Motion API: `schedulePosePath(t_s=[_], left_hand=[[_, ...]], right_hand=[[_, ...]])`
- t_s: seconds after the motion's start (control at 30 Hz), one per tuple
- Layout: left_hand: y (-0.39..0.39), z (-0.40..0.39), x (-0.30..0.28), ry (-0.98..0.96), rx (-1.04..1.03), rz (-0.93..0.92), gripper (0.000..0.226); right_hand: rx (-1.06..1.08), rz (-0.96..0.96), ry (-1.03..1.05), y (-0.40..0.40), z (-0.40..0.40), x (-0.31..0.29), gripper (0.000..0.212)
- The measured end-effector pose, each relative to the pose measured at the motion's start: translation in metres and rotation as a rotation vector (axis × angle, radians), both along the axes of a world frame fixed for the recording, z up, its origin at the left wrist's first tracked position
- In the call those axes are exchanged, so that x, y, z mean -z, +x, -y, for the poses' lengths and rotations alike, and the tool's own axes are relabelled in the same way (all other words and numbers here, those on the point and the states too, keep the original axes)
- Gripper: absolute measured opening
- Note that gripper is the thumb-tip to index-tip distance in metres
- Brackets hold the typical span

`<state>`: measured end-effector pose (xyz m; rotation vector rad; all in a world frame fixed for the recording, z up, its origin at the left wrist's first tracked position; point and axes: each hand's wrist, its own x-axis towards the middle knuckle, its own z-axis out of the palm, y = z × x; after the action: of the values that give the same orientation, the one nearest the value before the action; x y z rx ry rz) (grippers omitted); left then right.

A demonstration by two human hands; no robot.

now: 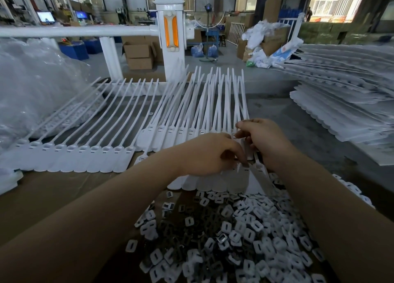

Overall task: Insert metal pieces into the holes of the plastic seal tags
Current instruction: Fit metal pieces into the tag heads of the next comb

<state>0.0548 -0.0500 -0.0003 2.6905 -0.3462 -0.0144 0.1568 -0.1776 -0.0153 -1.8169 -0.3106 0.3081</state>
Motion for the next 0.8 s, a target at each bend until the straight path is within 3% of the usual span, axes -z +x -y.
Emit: schedulePosePath(t_s=[0.3, 0.8], left_hand=[[-0.016, 0.003, 0.008, 0.166, 0.049, 0.146, 0.028], [-0.012, 0.005, 0.017, -0.105, -0.068, -0.025, 0.027]], right_hand=[[0.005, -0.003, -0.009, -0.002, -0.001, -0.002, 0.017], [0.009, -0.005, -0.004, -0.002, -0.001, -0.003, 0.015]])
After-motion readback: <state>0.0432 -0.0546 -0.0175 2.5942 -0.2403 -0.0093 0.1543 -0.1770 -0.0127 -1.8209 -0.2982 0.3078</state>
